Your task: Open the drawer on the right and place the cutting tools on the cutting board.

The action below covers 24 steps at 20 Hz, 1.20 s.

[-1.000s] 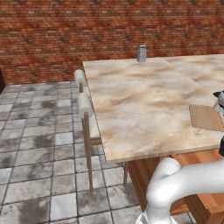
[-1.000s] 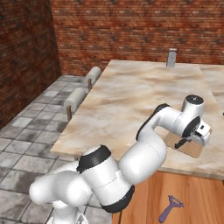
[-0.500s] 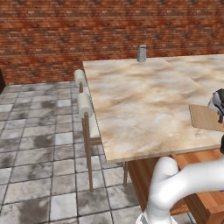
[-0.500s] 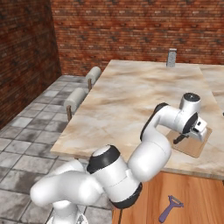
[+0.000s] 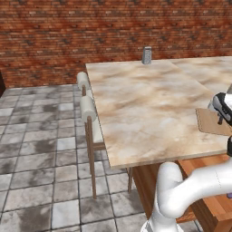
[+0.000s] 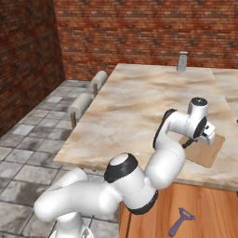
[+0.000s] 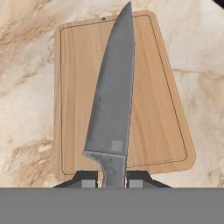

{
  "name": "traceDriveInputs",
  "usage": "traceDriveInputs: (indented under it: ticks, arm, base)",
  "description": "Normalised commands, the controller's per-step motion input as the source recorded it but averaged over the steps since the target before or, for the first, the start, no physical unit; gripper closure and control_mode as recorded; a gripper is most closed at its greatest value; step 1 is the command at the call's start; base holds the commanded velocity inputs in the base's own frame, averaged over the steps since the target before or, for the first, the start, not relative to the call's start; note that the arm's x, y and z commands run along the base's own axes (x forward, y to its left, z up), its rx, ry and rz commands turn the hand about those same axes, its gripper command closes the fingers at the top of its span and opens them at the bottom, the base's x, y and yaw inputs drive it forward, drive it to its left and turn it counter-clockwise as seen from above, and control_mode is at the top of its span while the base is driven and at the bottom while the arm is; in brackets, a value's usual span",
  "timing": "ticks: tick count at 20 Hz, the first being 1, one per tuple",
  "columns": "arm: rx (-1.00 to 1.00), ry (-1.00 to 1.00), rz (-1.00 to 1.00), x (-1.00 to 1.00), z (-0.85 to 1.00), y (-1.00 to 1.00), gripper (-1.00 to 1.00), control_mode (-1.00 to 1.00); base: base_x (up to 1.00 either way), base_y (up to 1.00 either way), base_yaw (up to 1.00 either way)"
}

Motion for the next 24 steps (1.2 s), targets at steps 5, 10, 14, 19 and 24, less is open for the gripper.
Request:
traceDriveInputs:
  ticks: [5, 10, 14, 19, 24]
  arm:
    - [0.00, 0.00, 0.00, 0.29, -0.33, 0.00, 1.00, -1.00]
    - [0.00, 0.00, 0.00, 0.08, -0.20, -0.05, -1.00, -1.00]
    - [0.00, 0.00, 0.00, 0.00, 0.00, 0.00, -1.00, -1.00]
    - [0.00, -0.02, 0.00, -0.02, 0.02, 0.00, -1.00, -1.00]
    - [0.00, -0.14, 0.00, -0.88, 0.01, 0.00, -1.00, -1.00]
  base:
    - [0.00, 0.00, 0.00]
    - [0.00, 0.00, 0.00]
    - [0.00, 0.00, 0.00]
    - [0.00, 0.00, 0.00]
    - [0.00, 0.00, 0.00]
